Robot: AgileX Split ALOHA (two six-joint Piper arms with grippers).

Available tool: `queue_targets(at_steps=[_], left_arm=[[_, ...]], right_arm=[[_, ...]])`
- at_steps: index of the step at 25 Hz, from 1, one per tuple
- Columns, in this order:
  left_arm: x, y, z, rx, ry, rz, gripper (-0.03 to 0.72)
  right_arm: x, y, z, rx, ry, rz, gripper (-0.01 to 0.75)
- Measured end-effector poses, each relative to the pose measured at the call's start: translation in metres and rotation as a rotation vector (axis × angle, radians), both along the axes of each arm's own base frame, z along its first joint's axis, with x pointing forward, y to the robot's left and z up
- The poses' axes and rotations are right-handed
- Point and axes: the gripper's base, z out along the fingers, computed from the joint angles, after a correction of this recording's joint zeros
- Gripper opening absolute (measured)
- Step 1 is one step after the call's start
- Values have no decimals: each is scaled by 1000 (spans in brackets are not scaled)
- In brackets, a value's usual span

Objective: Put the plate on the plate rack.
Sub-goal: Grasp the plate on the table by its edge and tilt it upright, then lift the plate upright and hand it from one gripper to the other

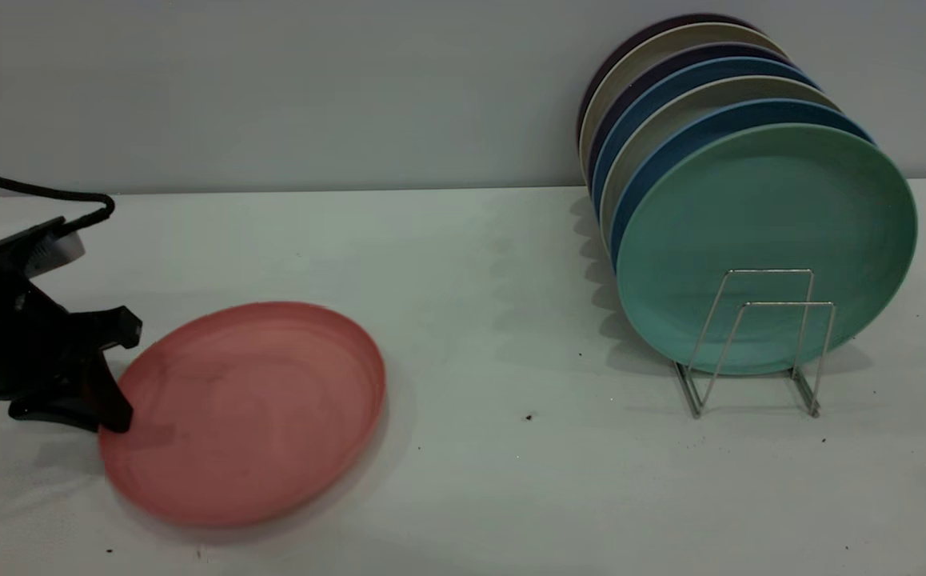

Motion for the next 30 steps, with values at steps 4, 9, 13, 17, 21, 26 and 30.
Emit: queue_targets(at_steps=[4,9,13,17,21,26,30], left_arm=[[9,1,25,24,-91,-32,13],[22,-3,60,-22,-172,-95,13],[22,-7,66,-55,-174,-147,13],[21,-12,68,-96,-184,-211,13],[23,-22,75,-197,-274,-298,14],[26,-32,86,-331,-373,-315,14],[26,-37,87,-357,-377,-326,14]], right_arm=[[0,0,0,0,0,0,417],[0,0,0,0,0,0,417],[0,1,1,19,-1,-5,417],[4,6,0,86,9,5,417],[14,14,-8,177,45,52,417],[31,22,-19,284,57,73,417],[48,25,-26,328,55,76,417]])
